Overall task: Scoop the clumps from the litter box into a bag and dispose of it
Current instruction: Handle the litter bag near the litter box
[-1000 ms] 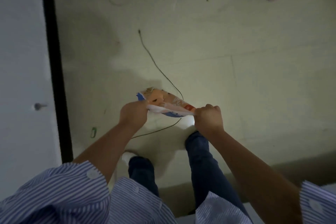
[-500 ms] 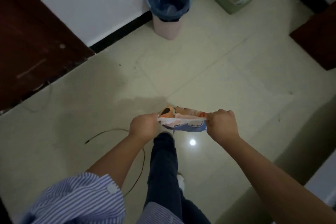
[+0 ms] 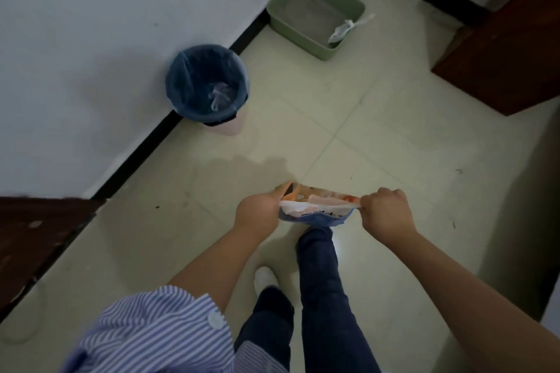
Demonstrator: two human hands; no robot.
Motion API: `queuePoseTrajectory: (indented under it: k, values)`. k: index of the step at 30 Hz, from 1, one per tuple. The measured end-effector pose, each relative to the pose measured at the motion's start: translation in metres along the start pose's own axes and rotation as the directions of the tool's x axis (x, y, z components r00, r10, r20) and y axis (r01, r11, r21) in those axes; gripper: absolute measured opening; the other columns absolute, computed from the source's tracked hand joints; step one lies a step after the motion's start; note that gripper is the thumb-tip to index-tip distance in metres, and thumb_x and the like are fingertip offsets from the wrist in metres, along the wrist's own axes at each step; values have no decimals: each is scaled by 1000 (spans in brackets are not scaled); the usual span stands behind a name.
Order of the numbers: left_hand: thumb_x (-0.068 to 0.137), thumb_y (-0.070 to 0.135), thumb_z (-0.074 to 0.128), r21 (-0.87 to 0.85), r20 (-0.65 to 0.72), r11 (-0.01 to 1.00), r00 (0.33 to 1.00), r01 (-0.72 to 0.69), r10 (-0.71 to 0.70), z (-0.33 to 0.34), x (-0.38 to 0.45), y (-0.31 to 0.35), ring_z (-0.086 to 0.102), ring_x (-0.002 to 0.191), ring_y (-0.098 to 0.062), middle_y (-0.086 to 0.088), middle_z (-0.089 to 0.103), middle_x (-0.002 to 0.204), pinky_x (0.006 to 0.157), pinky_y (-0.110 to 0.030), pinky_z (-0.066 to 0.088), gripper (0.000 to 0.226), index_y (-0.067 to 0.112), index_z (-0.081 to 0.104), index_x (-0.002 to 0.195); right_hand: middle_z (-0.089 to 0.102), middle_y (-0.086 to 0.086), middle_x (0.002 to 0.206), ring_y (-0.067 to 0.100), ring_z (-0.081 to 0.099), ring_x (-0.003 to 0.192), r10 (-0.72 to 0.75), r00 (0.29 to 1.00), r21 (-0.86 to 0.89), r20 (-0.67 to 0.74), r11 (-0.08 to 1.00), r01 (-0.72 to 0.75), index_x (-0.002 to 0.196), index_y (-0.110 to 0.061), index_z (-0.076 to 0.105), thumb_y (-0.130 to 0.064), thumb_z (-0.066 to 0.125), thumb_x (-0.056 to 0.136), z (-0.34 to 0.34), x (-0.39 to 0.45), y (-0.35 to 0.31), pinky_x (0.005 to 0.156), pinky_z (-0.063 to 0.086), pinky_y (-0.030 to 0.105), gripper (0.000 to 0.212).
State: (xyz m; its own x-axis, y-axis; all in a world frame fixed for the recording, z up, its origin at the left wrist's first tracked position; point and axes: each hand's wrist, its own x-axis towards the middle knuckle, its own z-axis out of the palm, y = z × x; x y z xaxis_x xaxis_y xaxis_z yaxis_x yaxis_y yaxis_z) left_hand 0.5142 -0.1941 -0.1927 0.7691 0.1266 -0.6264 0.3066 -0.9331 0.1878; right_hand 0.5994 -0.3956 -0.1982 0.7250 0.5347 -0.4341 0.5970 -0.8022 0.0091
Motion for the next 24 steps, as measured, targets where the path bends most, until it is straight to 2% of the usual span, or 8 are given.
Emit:
queuePoseTrajectory:
  k: [4, 6, 8, 10, 12, 13, 17, 24]
  values:
    - [100, 18, 32, 60, 38, 998, 999, 9, -11, -42, 64, 13, 55, 112, -23, -8, 57, 125, 87, -29, 40, 39, 19, 38, 138, 56, 4, 39, 25, 55, 43, -6, 1000, -14, 15, 1000, 6, 46, -13, 61, -6, 84, 39, -15, 64, 37, 54, 25, 27, 25]
    - [101, 17, 31, 83, 62, 997, 998, 2, -7, -64, 95, 20, 54, 115, -22, -7, 55, 128, 89, -27, 39, 40, 19, 36, 140, 69, 5, 72, 24, 62, 75, -22, 996, -46, 85, 999, 26, 77, -13, 68, -14, 68, 71, -33, 95, 54, 66, 33, 30, 6]
    - [101, 19, 29, 125, 87, 992, 996, -17, 6, -86, 126, 27, 52, 117, -21, -7, 53, 130, 91, -27, 38, 39, 19, 35, 140, 67, 3, 99, 23, 56, 100, -11, 985, -43, 172, 999, 18, 100, -14, 63, -15, 44, 88, -45, 127, 75, 83, 35, 29, 22]
    - [102, 20, 29, 151, 103, 988, 995, -19, 4, -106, 155, 32, 51, 119, -22, -8, 51, 132, 93, -28, 37, 39, 19, 34, 141, 68, 3, 88, 21, 60, 91, -27, 988, -85, 153, 996, 41, 89, -14, 66, -11, 48, 84, -56, 157, 92, 81, 39, 30, 19]
    - [102, 19, 28, 173, 112, 985, 994, -19, -1, -123, 183, 35, 51, 118, -23, -8, 52, 131, 92, -29, 37, 39, 20, 32, 141, 65, 3, 59, 20, 62, 63, -83, 997, -80, 6, 993, 83, 61, -14, 66, -12, 66, 62, -70, 187, 105, 64, 44, 28, 2]
    - [102, 19, 28, 185, 114, 983, 994, -20, -1, -130, 197, 37, 52, 116, -23, -9, 53, 129, 91, -30, 39, 39, 21, 32, 141, 65, 5, 59, 21, 62, 64, -89, 996, -74, 31, 993, 91, 62, -12, 66, -12, 68, 61, -77, 202, 113, 65, 45, 30, 3]
    - [100, 15, 31, 164, 124, 986, 992, -8, -13, -153, 252, 43, 56, 110, -25, -10, 56, 124, 86, -33, 43, 39, 19, 36, 138, 66, 7, 102, 25, 55, 102, -79, 975, -86, 210, 991, 98, 106, -11, 61, -9, 42, 86, -87, 258, 146, 89, 33, 31, 27]
    - [98, 12, 30, 160, 187, 987, 982, 2, -32, -171, 359, 47, 56, 111, -25, -10, 56, 125, 88, -34, 44, 38, 10, 39, 135, 66, 5, 104, 24, 54, 103, -68, 973, -81, 219, 993, 87, 109, -13, 57, -8, 42, 86, -102, 356, 194, 90, 32, 31, 28]
